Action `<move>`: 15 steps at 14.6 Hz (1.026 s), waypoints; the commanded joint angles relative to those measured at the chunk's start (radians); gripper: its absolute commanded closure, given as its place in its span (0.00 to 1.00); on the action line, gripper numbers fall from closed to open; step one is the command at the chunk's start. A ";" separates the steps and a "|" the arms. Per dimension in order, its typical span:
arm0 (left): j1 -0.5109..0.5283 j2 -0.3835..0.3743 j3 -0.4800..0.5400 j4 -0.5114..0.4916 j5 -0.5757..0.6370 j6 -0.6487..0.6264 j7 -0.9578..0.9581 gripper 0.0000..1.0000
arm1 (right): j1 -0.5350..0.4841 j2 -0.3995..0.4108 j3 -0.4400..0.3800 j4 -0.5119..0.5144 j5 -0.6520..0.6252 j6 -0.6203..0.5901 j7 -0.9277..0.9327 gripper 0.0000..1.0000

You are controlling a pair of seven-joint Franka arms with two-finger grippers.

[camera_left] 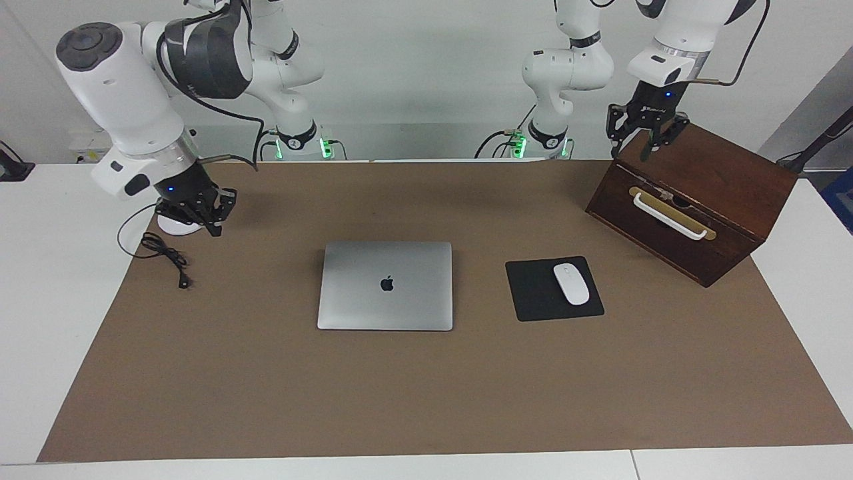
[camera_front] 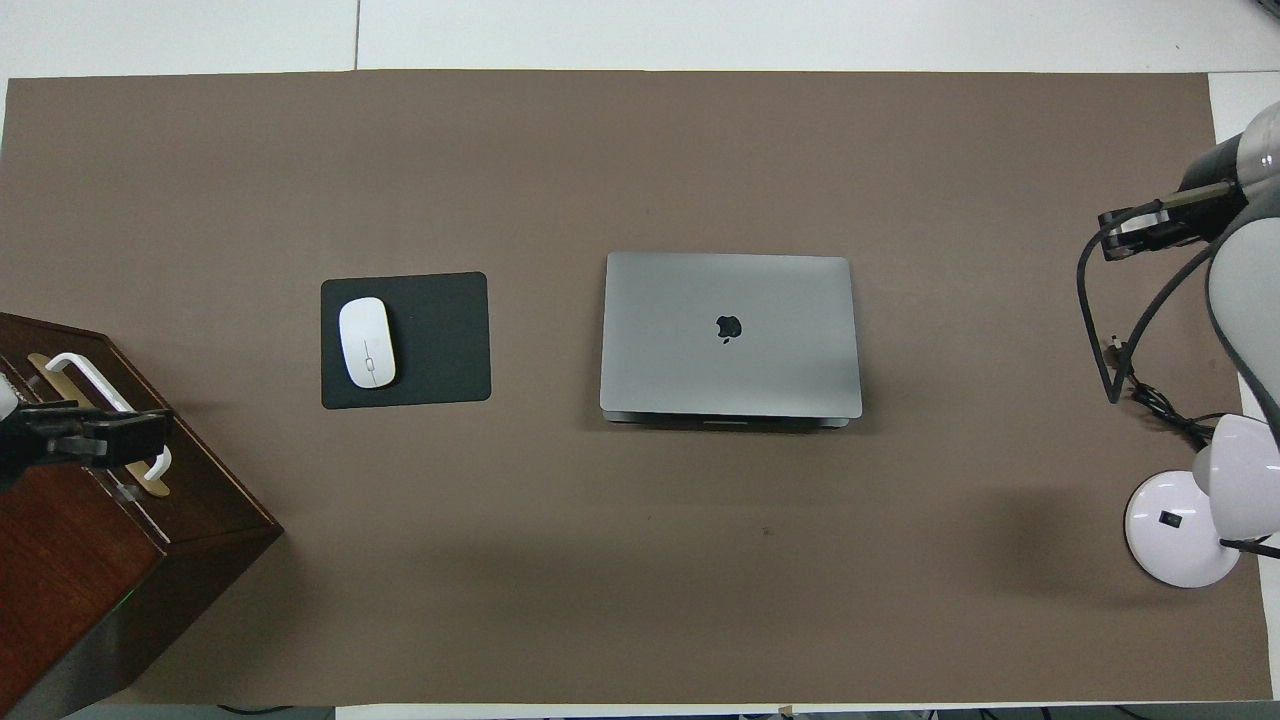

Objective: Close laptop with both arms

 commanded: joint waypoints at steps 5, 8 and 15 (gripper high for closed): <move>0.007 0.024 0.020 0.102 0.018 -0.020 -0.069 0.00 | -0.186 -0.096 0.201 -0.026 -0.033 -0.010 0.073 0.00; 0.013 0.114 0.026 0.229 -0.017 -0.088 -0.075 0.00 | -0.197 -0.122 0.221 -0.038 -0.033 -0.009 0.134 0.00; 0.047 0.291 0.029 0.382 -0.003 -0.142 -0.078 0.00 | -0.203 -0.162 0.220 -0.087 -0.056 0.077 0.131 0.00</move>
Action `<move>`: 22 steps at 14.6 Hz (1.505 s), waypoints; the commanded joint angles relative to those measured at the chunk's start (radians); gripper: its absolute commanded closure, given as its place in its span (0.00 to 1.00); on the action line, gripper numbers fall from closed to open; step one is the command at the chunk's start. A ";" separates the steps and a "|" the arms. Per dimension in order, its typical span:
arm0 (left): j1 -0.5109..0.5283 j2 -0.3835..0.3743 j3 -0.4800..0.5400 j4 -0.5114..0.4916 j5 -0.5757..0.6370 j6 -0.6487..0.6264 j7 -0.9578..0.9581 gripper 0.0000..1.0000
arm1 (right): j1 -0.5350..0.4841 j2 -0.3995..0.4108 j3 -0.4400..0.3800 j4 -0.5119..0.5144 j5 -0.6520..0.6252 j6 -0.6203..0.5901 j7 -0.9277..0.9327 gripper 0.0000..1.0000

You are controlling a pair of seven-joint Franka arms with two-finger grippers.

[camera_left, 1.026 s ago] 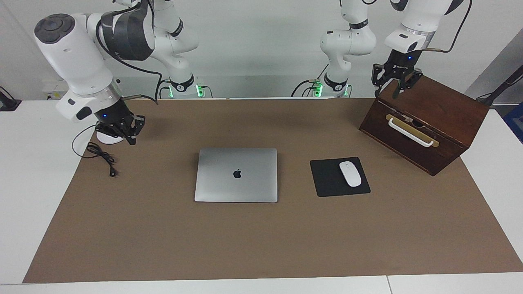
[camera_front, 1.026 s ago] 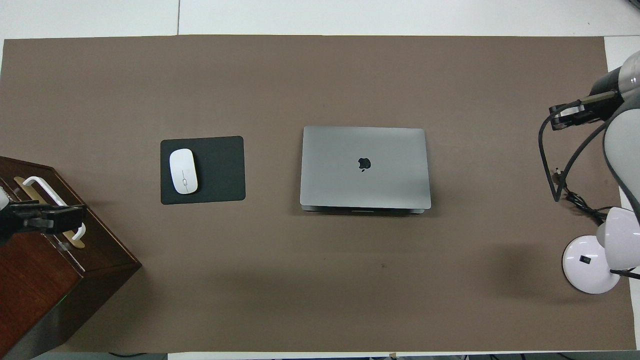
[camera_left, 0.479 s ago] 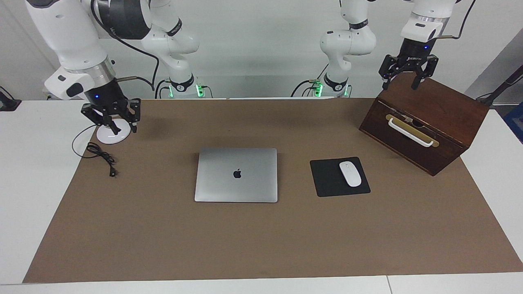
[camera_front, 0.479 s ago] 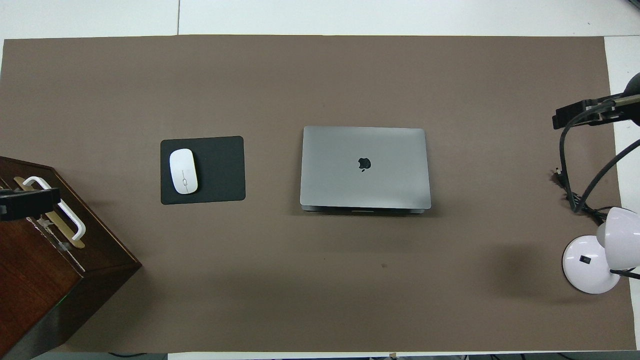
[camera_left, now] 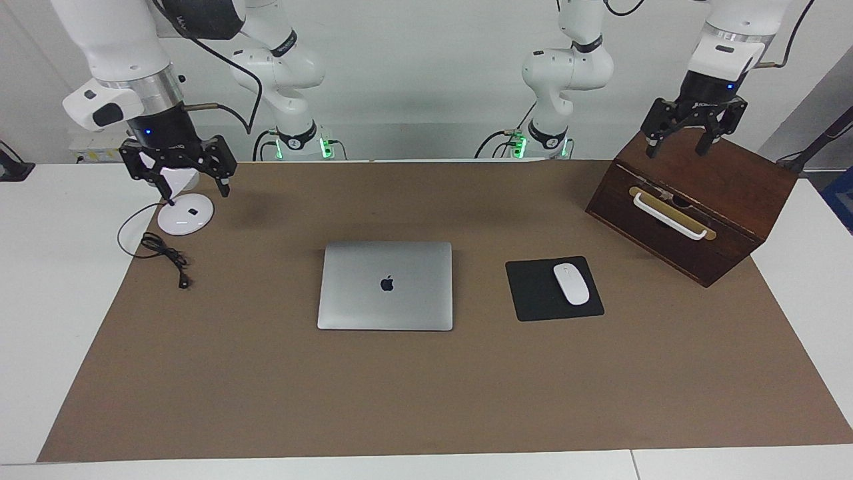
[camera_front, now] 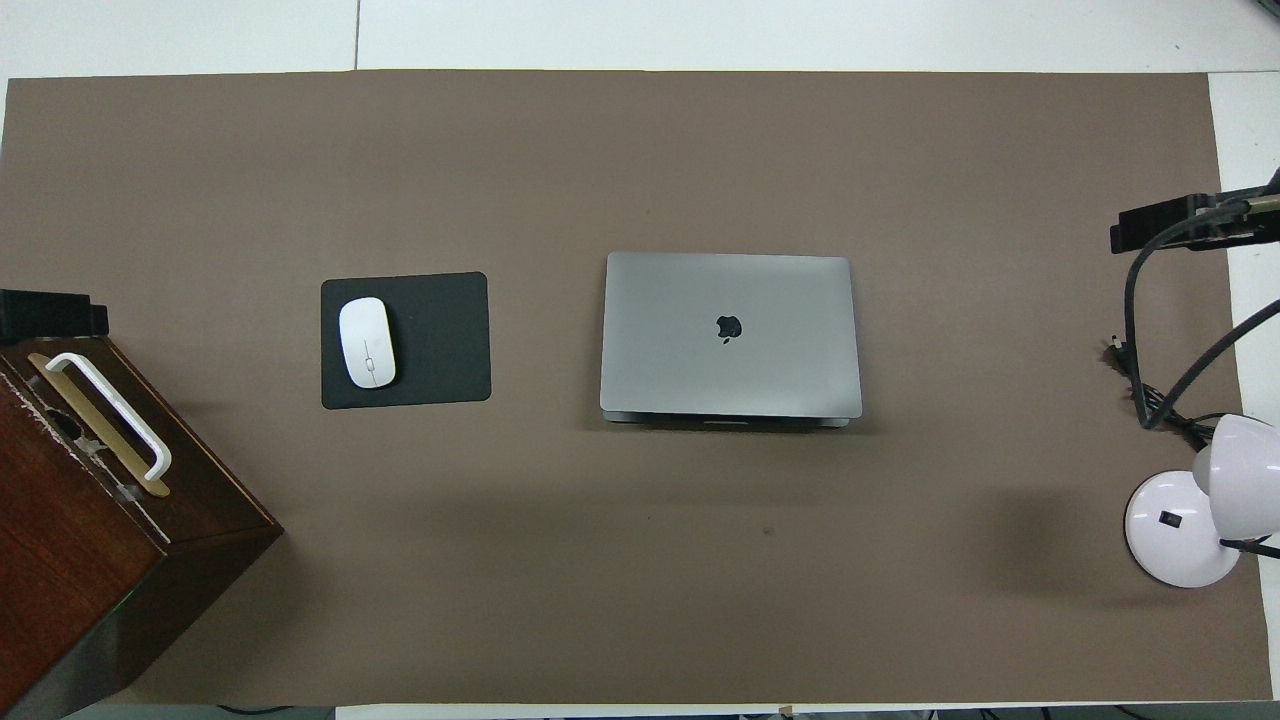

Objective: Close laptop with both arms

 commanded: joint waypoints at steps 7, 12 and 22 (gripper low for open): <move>0.032 0.027 -0.004 -0.012 0.001 -0.011 -0.008 0.00 | -0.023 -0.055 0.016 -0.046 -0.028 0.006 0.006 0.00; 0.032 0.027 -0.006 -0.012 0.001 -0.008 -0.006 0.00 | -0.025 -0.055 0.016 -0.048 -0.026 0.000 0.011 0.00; 0.041 0.050 -0.017 -0.003 -0.009 0.014 -0.008 0.00 | -0.023 -0.057 0.012 -0.037 -0.026 -0.193 -0.015 0.00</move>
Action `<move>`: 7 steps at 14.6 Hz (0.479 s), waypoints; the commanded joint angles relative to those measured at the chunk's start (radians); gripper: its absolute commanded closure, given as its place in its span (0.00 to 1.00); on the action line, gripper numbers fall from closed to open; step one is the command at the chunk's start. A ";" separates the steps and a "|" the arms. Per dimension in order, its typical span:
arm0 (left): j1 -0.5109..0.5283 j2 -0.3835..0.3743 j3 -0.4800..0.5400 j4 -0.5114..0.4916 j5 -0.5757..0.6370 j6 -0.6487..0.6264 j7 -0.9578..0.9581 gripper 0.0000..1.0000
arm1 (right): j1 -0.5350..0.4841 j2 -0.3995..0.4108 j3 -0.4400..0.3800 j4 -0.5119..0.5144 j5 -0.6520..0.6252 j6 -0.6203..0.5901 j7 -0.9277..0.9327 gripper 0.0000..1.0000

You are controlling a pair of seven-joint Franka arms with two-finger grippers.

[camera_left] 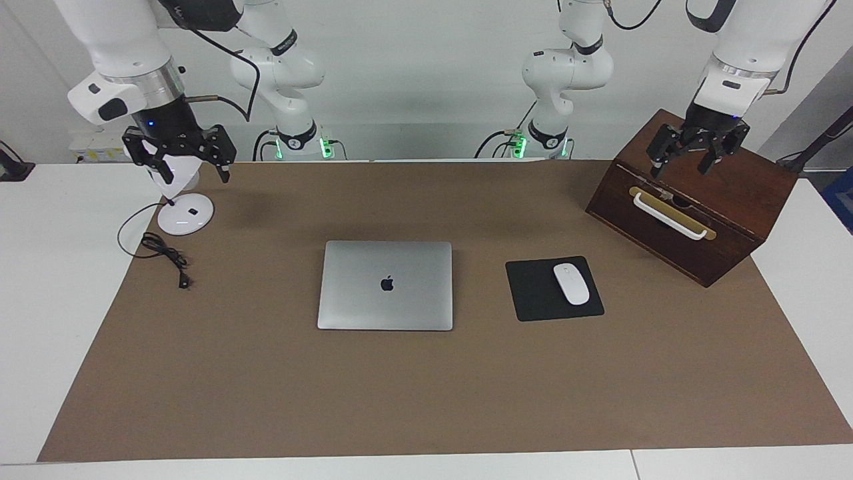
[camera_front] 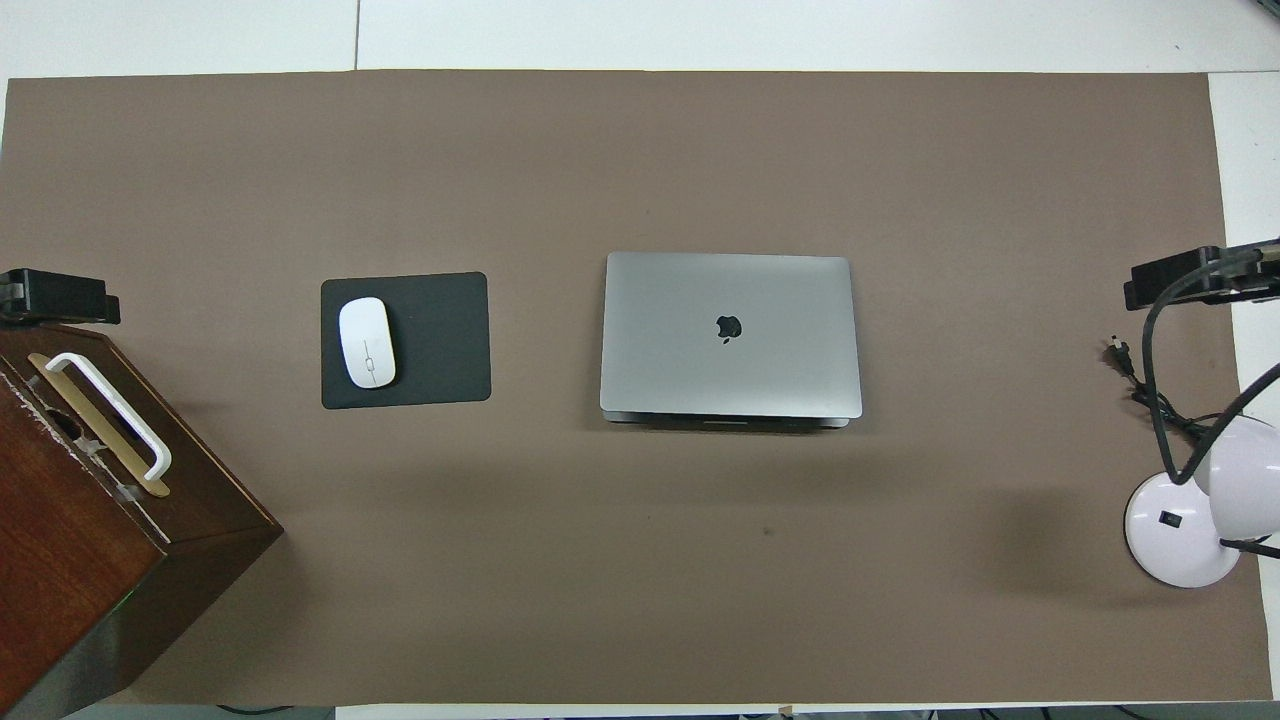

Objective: Close laptop with both arms

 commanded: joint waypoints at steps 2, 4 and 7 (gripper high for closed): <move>0.140 0.037 -0.132 0.047 -0.018 -0.007 -0.008 0.00 | -0.017 -0.025 0.012 -0.014 -0.020 -0.068 -0.016 0.00; 0.123 0.049 -0.137 0.061 -0.017 -0.025 -0.008 0.00 | -0.017 -0.025 0.012 -0.016 -0.020 -0.080 -0.027 0.00; 0.029 0.046 -0.036 0.049 -0.014 -0.033 -0.008 0.00 | -0.015 -0.026 0.012 -0.016 -0.020 -0.086 -0.034 0.00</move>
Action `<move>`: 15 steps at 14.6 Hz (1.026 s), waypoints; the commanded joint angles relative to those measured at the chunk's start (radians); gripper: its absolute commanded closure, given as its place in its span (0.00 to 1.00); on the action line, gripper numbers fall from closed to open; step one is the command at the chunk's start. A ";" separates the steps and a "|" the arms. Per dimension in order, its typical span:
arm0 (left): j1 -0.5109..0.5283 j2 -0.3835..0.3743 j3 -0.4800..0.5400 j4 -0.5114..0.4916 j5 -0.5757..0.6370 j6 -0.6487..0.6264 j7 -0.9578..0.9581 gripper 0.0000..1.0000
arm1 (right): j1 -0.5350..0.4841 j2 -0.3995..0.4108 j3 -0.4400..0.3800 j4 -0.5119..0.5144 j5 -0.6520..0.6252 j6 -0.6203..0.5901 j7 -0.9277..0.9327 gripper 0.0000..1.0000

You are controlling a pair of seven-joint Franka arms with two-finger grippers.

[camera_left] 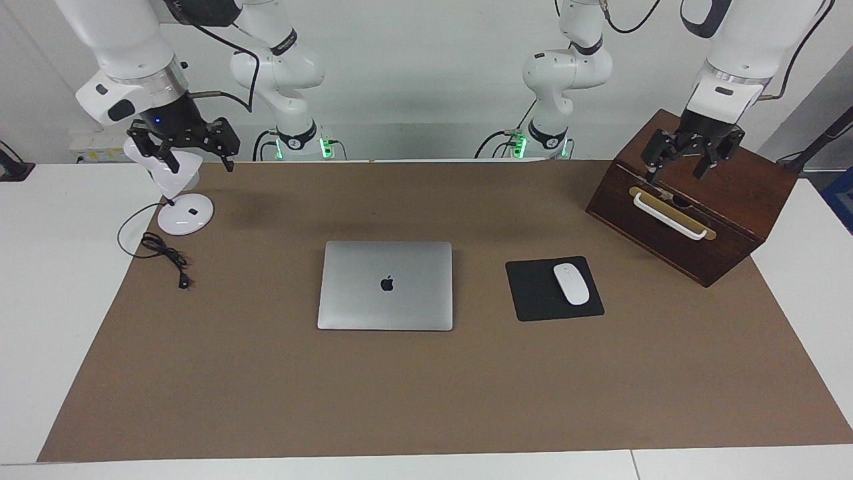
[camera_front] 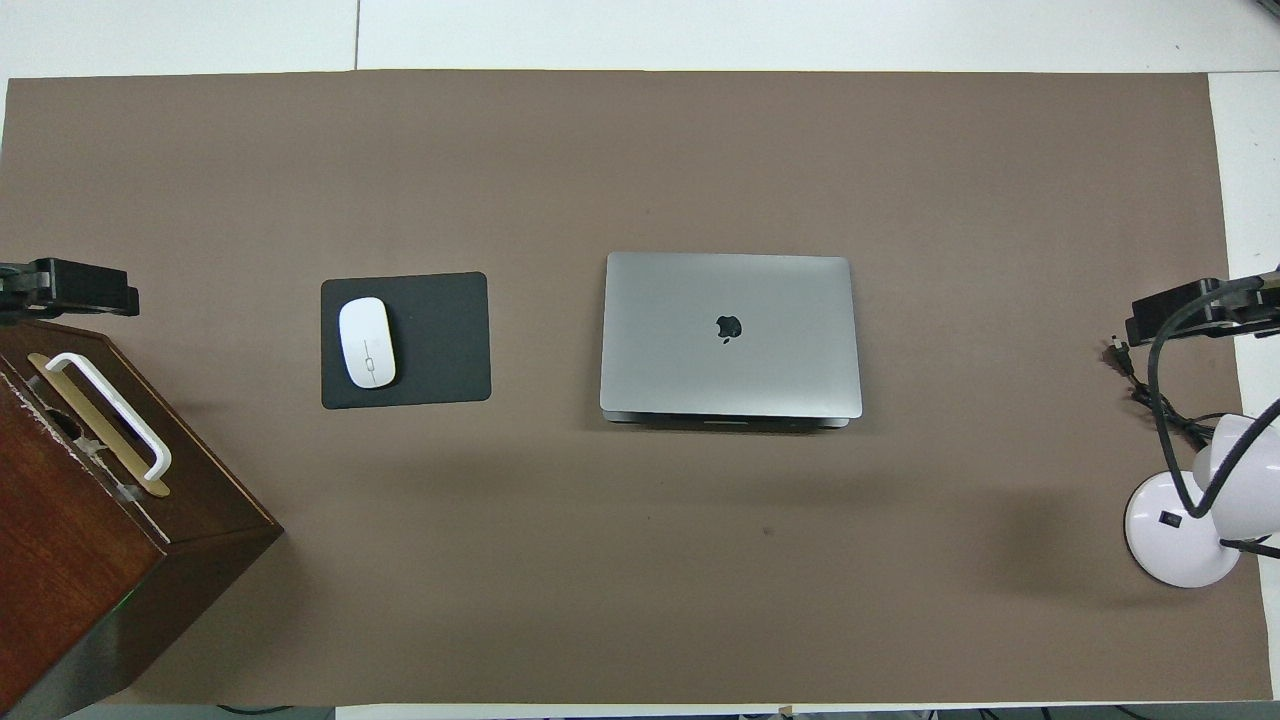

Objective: Close laptop with both arms

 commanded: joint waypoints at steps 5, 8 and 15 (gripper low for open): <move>-0.043 0.025 0.046 0.027 -0.011 -0.040 -0.005 0.00 | -0.015 -0.021 0.012 -0.016 -0.017 -0.020 -0.020 0.00; -0.046 0.024 0.048 0.029 -0.012 -0.047 -0.005 0.00 | -0.015 -0.021 0.012 -0.016 -0.011 -0.028 -0.018 0.00; -0.040 0.013 0.053 0.027 -0.012 -0.057 -0.001 0.00 | -0.015 -0.023 0.010 -0.016 -0.011 -0.028 -0.017 0.00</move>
